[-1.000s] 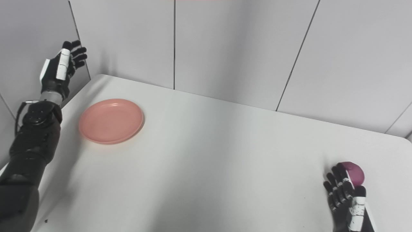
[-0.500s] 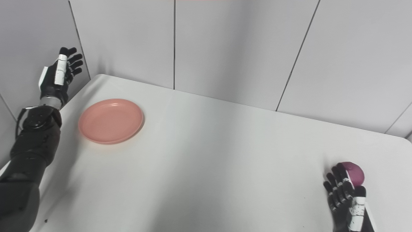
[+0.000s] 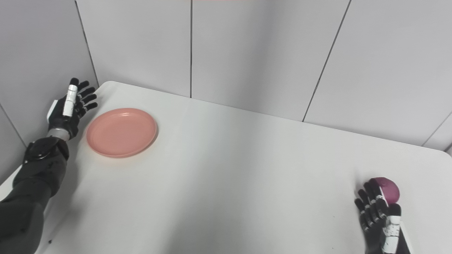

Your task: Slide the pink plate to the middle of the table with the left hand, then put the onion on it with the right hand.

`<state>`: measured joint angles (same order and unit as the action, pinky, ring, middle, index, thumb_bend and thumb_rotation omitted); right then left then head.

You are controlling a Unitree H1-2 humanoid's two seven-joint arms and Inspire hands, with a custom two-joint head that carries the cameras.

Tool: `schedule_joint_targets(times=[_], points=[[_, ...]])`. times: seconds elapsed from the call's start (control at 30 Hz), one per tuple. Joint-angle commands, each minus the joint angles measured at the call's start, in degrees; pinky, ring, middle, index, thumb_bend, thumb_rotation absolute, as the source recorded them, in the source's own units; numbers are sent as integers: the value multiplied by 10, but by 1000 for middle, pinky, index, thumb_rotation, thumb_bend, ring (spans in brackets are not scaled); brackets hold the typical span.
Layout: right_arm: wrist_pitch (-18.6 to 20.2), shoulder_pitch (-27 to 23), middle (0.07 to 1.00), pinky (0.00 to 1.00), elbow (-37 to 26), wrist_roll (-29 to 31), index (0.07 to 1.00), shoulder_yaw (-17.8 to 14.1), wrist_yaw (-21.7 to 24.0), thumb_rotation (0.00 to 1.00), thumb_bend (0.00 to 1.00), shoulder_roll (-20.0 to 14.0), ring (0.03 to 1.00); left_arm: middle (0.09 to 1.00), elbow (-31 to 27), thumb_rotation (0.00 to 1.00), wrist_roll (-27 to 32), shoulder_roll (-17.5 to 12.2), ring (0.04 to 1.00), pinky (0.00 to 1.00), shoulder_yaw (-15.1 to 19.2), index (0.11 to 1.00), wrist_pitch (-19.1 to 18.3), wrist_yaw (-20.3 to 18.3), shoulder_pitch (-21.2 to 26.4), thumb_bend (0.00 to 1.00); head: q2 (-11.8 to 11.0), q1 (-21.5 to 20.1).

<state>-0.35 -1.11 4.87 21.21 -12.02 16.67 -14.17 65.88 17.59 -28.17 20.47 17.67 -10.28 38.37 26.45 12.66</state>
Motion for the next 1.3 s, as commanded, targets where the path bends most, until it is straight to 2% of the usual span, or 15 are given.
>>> schedule_joint_targets(times=[0.0,0.23,0.33,0.43,0.7,0.9,1.1,1.27], points=[[4,50,1000,1000,30,2,1000,11,-5,998,869,31,1000,807,8,797,10,-19,808,755,4,790,21,-13,32,886,1,-1],[10,53,1000,1000,17,2,1000,11,-9,994,873,34,1000,799,32,853,1,-16,799,733,-6,782,31,-6,32,805,4,-3],[15,55,1000,1000,7,1,1000,13,-14,1000,854,35,1000,817,40,863,2,-15,813,759,-7,794,31,-10,32,792,5,-4],[16,56,1000,1000,4,2,1000,16,-15,1000,848,35,1000,823,37,874,1,-13,821,779,-10,793,35,-16,27,761,6,-5],[19,57,1000,1000,-5,-1,1000,21,-24,1000,850,36,1000,818,14,888,5,-5,810,751,-15,794,28,-30,14,730,8,-7],[21,57,1000,1000,-11,2,1000,23,-26,1000,827,38,1000,801,-25,877,2,9,795,753,-21,818,19,-27,-4,754,11,-10],[31,58,1000,1000,-23,3,1000,23,-32,1000,807,43,1000,781,-78,840,7,28,784,739,-24,799,-8,-26,-27,786,12,-11],[31,59,1000,1000,-27,-1,1000,25,-37,1000,810,44,1000,791,-124,839,6,45,782,738,-29,793,-30,-22,-46,770,14,-13]])
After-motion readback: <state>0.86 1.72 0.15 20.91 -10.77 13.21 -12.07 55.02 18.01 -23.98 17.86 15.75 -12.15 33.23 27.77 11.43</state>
